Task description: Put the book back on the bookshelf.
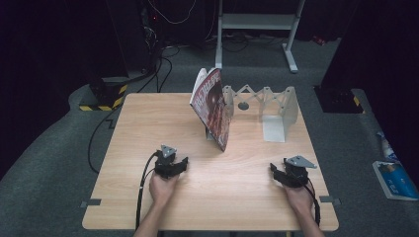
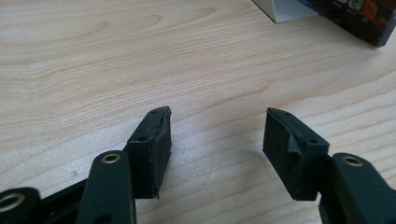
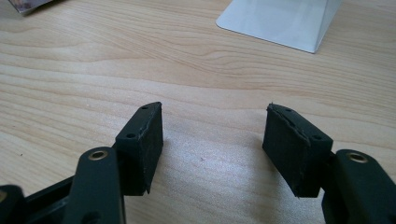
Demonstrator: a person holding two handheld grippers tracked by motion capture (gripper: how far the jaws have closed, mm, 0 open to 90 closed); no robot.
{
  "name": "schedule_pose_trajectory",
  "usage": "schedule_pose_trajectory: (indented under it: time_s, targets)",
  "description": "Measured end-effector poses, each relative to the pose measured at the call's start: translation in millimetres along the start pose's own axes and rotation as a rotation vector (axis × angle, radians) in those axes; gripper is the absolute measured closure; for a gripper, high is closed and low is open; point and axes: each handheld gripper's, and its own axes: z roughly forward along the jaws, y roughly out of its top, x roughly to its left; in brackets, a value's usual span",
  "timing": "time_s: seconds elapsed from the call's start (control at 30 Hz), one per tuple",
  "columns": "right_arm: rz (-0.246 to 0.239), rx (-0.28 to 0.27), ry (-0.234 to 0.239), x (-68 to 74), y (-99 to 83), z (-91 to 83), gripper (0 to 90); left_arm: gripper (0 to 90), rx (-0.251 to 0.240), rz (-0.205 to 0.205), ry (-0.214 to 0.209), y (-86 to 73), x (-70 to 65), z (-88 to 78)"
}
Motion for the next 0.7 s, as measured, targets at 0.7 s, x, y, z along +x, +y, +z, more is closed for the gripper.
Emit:
schedule_pose_trajectory:
  time_s: [0.7]
  targets:
    - [-0.005, 0.004, 0.012, 0.4, 0.1, -0.4, 35.4, 39.7, -0.054, 0.043, 0.032, -8.5, -5.8, 1.0]
